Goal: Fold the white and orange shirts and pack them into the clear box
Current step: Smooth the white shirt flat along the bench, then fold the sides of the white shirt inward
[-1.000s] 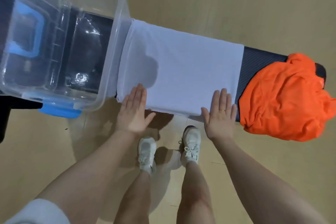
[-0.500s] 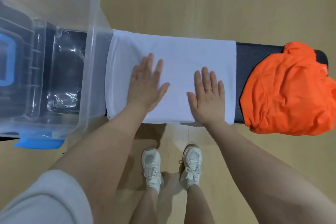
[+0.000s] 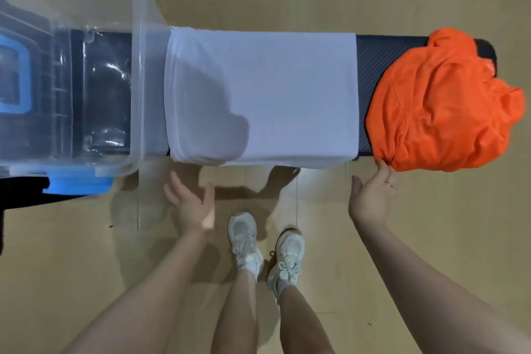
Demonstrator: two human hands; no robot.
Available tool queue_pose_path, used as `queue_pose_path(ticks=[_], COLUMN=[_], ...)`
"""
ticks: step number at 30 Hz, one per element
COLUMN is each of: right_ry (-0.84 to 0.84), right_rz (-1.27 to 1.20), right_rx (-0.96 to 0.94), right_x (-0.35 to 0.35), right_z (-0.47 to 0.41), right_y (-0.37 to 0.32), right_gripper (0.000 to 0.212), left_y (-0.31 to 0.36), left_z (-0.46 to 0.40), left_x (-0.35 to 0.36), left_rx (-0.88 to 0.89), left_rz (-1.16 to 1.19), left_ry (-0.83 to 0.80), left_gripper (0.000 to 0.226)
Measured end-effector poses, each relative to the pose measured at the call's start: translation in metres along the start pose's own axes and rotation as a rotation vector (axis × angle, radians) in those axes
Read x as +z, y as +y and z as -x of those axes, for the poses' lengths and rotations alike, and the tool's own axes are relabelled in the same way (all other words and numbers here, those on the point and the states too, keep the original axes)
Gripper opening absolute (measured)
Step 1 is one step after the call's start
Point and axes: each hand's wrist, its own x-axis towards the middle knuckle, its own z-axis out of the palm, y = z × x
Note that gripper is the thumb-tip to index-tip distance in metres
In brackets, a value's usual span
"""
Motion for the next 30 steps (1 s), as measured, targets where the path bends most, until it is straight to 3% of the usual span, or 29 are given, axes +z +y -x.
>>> queue_pose_path(ticks=[3,7,10,13,17,20,22,27,30], right_ry=[-0.134,-0.259,-0.424,-0.550,-0.512,-0.519,-0.509,-0.632,-0.599], right_rz=[-0.440,-0.703,-0.905,-0.879,-0.885,-0.850,-0.870,-0.894,-0.869], right_rx=[0.199,0.271,0.350,0.324,0.349,0.343,0.340,0.328,0.363], right_x=[0.017,0.029,0.031,0.034,0.036,0.037,0.034,0.014,-0.003], right_z=[-0.007,-0.017,-0.022,-0.022,-0.027,-0.023,-0.015,0.012,0.031], right_y=[0.000,-0.006,-0.006,-0.010,-0.014,-0.009,-0.002,0.014,0.015], right_gripper=[0.062,0.049,0.026,0.024,0.030,0.014,0.007,0.024,0.028], left_y=[-0.010,-0.012,-0.004,-0.001,-0.008,-0.013,-0.019,-0.015,-0.011], left_z=[-0.015,-0.045,-0.062,-0.068,-0.068,-0.064,-0.057,-0.014,0.013], left_x=[0.019,0.037,0.043,0.043,0.049,0.050,0.046,0.026,0.016], left_rx=[-0.259,-0.261,-0.289,-0.213,-0.205,-0.156,-0.135,-0.240,-0.406], left_rz=[0.463,0.865,1.187,1.238,1.159,1.148,1.164,1.244,1.238], left_ry=[-0.179,-0.367,-0.497,-0.541,-0.552,-0.560,-0.548,-0.590,-0.501], left_gripper=[0.073,0.083,0.061,0.075,0.040,0.063,0.064,0.040,0.037])
